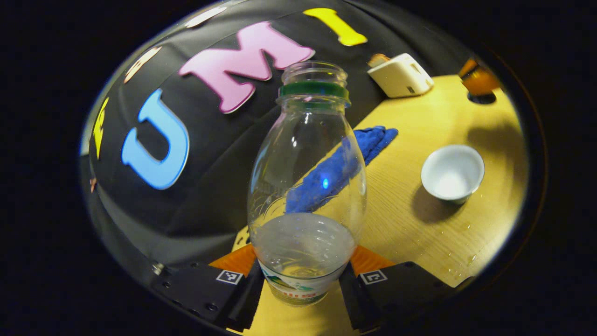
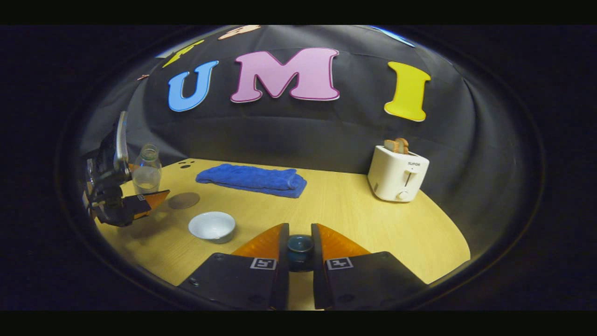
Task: Open the teacup lid with one hand, grasp the water bottle and pour water into the teacup with the other hand; after pouring, place the water bottle on the coaster and then close the teacup lid.
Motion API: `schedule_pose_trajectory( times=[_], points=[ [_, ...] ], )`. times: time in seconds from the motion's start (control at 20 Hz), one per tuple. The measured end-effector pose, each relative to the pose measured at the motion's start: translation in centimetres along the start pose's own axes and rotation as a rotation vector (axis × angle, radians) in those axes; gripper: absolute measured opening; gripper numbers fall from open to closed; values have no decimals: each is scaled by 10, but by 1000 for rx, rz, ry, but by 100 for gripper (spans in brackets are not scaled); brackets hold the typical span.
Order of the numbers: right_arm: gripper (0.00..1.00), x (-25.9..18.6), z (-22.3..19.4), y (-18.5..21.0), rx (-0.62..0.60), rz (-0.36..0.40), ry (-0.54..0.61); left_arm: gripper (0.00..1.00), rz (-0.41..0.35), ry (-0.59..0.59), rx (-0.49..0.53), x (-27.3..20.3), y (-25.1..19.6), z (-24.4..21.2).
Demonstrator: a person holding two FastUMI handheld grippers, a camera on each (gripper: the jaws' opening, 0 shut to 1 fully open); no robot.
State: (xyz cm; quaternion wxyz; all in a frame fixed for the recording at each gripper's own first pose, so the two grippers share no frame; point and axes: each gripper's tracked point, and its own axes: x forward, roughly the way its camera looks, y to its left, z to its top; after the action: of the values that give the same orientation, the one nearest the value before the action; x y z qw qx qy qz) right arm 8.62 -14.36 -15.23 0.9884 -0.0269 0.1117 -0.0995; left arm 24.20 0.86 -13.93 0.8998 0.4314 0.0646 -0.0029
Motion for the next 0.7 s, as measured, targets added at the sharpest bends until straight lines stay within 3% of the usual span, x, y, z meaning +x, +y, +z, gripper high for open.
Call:
schedule_pose_trajectory(
  times=[0.2,0.3,0.35,0.45,0.5,0.6,0.65,0.7],
  points=[
    [29,-5,-10,-23,15,-41,5,76,-11,-15,167,4,-21,11],
    [29,-7,-18,-32,22,-55,16,76,-16,-16,230,7,-32,14],
    [24,-9,-23,-36,29,-63,21,76,-13,-16,262,9,-35,14],
    [29,-12,-29,-43,43,-76,29,71,-13,-11,316,15,-36,9],
    [29,-15,-31,-45,46,-82,33,76,-12,-7,337,17,-36,6],
    [24,-18,-35,-48,52,-87,39,76,-10,0,383,21,-34,3],
    [24,-18,-37,-48,56,-87,42,71,-8,3,415,23,-33,1],
    [29,-19,-38,-47,61,-84,45,76,-7,5,450,24,-31,0]
  ],
)
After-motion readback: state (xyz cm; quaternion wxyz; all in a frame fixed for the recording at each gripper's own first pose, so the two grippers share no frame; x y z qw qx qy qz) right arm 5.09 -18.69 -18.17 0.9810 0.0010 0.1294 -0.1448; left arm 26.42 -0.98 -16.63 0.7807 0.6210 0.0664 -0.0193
